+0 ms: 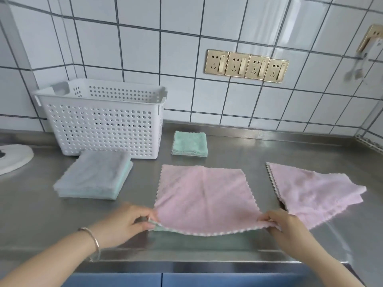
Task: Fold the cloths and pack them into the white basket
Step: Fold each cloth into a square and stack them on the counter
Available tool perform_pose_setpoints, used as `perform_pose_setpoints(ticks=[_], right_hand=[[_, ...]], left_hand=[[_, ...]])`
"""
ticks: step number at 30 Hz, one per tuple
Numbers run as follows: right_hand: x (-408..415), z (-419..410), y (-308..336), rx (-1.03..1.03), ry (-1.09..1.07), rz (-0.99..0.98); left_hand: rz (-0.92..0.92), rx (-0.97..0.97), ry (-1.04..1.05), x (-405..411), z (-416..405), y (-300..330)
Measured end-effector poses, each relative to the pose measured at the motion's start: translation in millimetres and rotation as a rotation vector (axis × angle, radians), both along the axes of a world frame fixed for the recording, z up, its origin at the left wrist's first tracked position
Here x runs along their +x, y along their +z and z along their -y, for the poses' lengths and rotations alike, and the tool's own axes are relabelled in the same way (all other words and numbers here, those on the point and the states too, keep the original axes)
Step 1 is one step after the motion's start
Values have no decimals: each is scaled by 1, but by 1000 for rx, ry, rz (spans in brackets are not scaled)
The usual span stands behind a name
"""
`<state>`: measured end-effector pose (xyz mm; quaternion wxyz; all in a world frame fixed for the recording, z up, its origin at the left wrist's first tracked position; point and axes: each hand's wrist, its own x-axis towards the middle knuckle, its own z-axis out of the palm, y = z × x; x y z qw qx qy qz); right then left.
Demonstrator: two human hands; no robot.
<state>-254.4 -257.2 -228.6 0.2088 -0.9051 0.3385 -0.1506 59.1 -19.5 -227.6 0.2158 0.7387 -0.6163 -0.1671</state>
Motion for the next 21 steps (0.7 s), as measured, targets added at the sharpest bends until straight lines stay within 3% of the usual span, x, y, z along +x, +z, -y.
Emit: perform_pose_setpoints(ticks=[6, 13, 18, 21], right_hand=[[-10, -16, -14, 83, 19, 28], [-23, -23, 5, 356, 41, 64], [-24, -19, 37, 534, 133, -103], [-11, -24, 46, 594, 63, -52]], left_hand=[[14, -42, 64, -7, -4, -18], [58, 16, 18, -10, -11, -7], [-218, 207, -49, 0, -13, 10], [-426, 214, 9, -1, -1, 13]])
